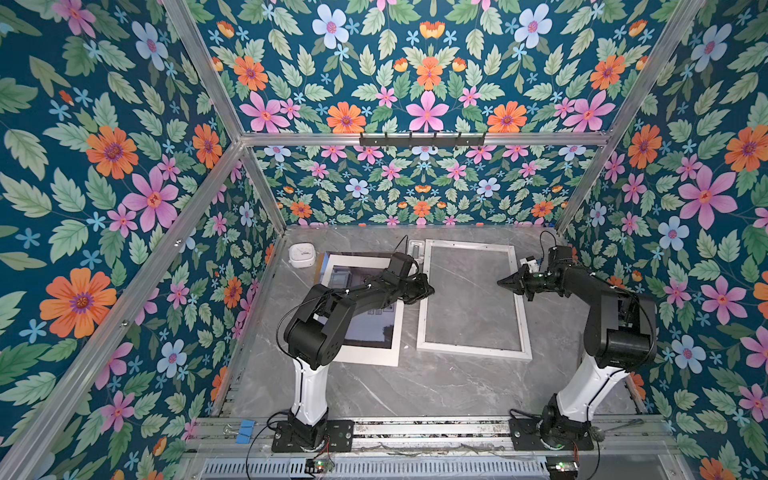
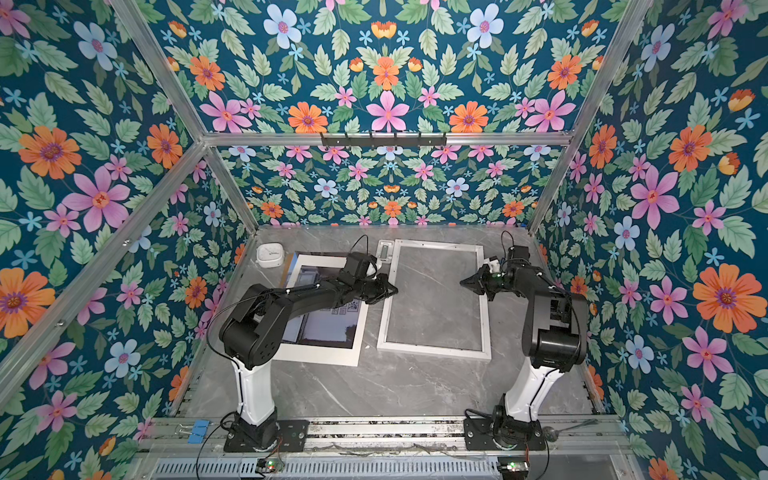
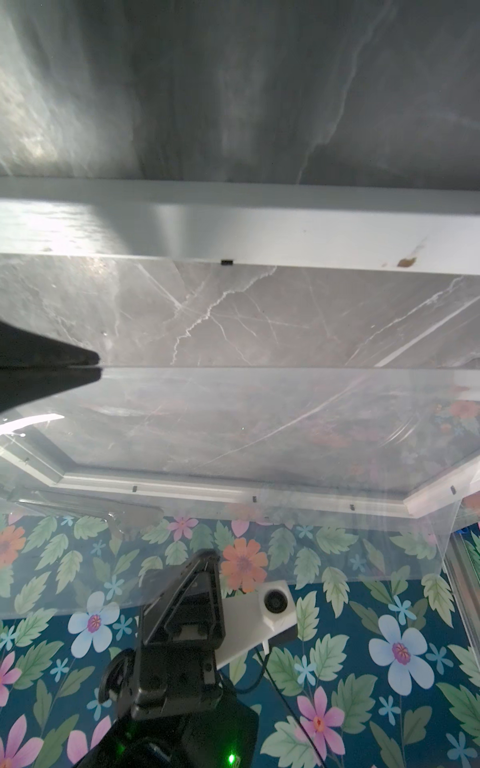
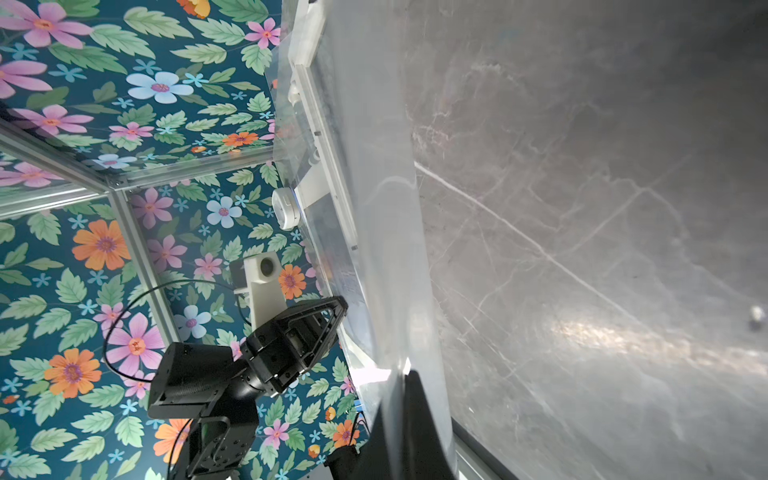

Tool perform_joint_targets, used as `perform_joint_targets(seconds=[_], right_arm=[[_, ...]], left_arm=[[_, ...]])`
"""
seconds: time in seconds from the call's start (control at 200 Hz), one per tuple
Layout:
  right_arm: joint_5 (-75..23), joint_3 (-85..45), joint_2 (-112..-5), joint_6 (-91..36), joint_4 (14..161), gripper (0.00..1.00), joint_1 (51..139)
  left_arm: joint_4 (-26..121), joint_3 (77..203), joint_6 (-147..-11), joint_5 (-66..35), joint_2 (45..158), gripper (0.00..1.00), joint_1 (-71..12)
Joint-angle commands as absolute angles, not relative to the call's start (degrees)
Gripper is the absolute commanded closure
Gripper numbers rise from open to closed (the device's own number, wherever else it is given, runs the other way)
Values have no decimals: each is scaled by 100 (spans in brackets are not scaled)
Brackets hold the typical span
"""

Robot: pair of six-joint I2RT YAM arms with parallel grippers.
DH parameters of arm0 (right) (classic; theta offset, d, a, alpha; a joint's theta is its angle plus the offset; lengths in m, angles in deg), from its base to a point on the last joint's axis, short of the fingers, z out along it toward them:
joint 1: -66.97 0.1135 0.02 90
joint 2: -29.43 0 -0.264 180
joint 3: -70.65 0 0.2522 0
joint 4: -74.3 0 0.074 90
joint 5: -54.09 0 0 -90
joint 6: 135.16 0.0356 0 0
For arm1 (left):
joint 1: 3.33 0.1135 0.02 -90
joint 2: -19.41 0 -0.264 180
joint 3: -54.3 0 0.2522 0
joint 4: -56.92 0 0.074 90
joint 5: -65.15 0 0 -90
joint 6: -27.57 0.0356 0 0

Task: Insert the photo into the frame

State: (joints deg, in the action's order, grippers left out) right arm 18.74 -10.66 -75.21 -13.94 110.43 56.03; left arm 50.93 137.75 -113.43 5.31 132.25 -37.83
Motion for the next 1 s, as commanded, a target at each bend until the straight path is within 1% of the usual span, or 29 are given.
perform_joint_targets(seconds=[0.0,0.995], right_arm=[[1956,-1078,-7492,-1432,10961,100,5606],[1946,-923,-7492,-1253,10575,100,5493]], left_arm=[[5265,13794,-11288,542,13217,100,-3787],[5432,13573,-11190,405,13082,100,-3778]])
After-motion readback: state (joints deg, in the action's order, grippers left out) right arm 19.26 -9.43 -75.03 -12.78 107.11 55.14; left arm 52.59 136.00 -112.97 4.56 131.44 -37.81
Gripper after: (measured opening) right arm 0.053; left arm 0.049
